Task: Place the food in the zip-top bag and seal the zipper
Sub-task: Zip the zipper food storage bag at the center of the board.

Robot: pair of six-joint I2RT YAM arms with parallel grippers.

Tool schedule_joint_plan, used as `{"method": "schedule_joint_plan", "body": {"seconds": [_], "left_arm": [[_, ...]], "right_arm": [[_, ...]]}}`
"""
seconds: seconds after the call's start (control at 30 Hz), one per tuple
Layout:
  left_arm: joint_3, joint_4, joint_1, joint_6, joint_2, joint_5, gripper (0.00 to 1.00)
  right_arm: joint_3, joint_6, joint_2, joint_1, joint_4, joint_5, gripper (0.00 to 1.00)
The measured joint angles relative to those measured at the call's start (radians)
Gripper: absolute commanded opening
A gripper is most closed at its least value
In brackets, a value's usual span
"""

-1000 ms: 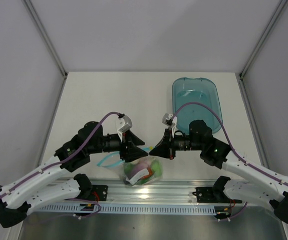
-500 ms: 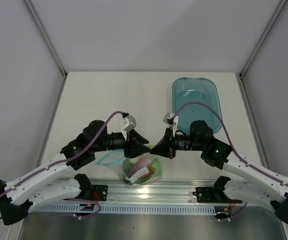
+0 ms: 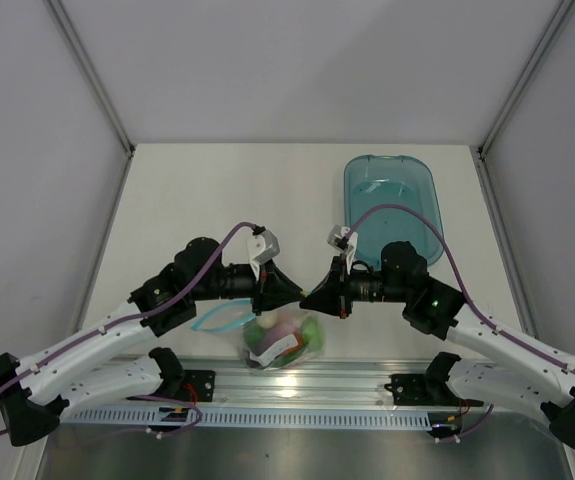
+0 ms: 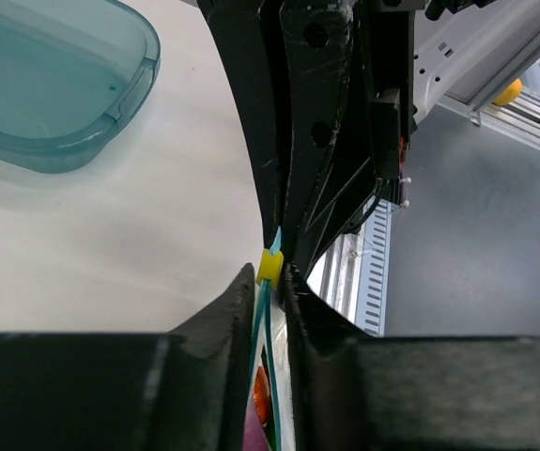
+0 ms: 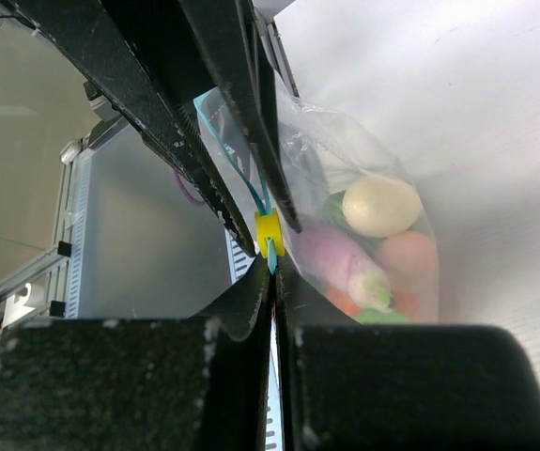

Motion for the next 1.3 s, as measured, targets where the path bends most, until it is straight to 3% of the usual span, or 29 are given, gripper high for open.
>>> {"method": "schedule_joint_plan", "body": {"seconds": [0.2,1.2,1.23,1.3], "left_arm": [[0.000,0.007,0.003,-0.002,0.000,0.024,0.00],[0.012,-0.097,0.020,-0.022,-0.027,-0.038,0.01],[0.012,-0.102,0.020,-0.024,-0.032,-0.038,0.00],[0.012,-0.106,0.020,-0.028,-0.038,-0.037,0.00]], "right_arm": [[0.000,0.000,-0.001,0.002,-0.010,0.003,0.00],[-0.016,0.063,-0.041,0.025,-0.032,0.266,0.00],[-0.019,0.061,-0.041,0.016,-0.026,0.239,0.01],[-0.019,0.050,-0.035,-0.008,-0.021,0.174,0.20]]}}
